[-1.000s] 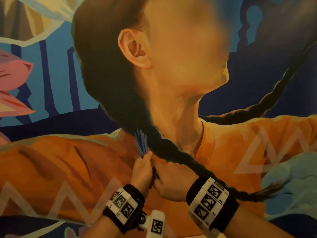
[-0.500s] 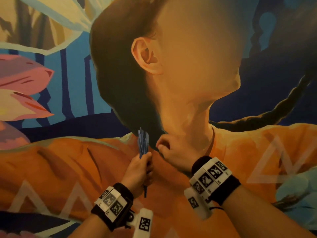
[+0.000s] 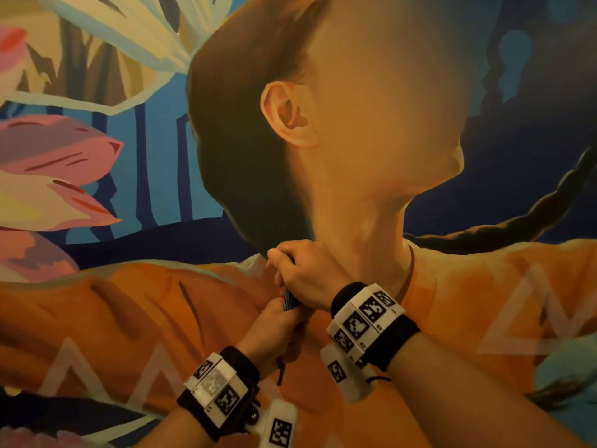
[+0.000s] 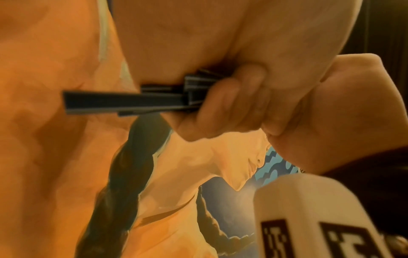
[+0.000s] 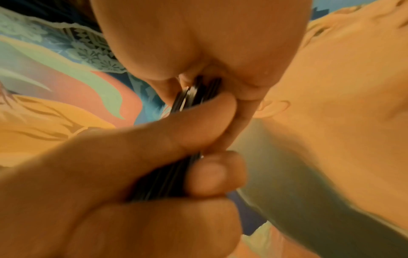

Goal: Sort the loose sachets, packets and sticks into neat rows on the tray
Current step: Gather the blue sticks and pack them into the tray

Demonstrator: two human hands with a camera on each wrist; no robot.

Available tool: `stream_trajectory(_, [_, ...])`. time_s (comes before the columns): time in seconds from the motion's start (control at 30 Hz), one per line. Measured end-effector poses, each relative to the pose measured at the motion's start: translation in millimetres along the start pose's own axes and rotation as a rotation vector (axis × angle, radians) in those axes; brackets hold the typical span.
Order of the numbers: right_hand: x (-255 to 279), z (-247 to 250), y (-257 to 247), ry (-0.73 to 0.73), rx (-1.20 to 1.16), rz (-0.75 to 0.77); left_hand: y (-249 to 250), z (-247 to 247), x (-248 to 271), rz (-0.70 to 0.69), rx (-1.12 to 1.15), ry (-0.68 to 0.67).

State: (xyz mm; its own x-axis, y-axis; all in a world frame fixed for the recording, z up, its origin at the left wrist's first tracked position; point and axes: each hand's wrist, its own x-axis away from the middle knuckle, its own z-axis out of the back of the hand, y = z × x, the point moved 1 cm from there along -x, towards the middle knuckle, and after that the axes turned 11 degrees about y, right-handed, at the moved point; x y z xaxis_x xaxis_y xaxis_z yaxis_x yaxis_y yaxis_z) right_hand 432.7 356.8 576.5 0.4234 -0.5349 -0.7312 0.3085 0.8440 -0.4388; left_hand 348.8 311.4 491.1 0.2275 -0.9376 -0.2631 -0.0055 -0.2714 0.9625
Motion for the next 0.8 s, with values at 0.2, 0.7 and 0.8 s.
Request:
stream_trajectory(0.2, [2, 4, 6, 0.077, -0.305, -0.062, 6, -6, 2, -0.051, 0.005, 0.043])
stream_trajectory(0.7, [84, -29, 29, -0.046, -1.281, -1.179, 3, -7, 0, -0.117, -0.013, 0.321])
stream_trajectory(0.8, [85, -32, 31, -0.026, -1.219, -1.168, 0, -8, 2, -0.143, -0.047, 0.317])
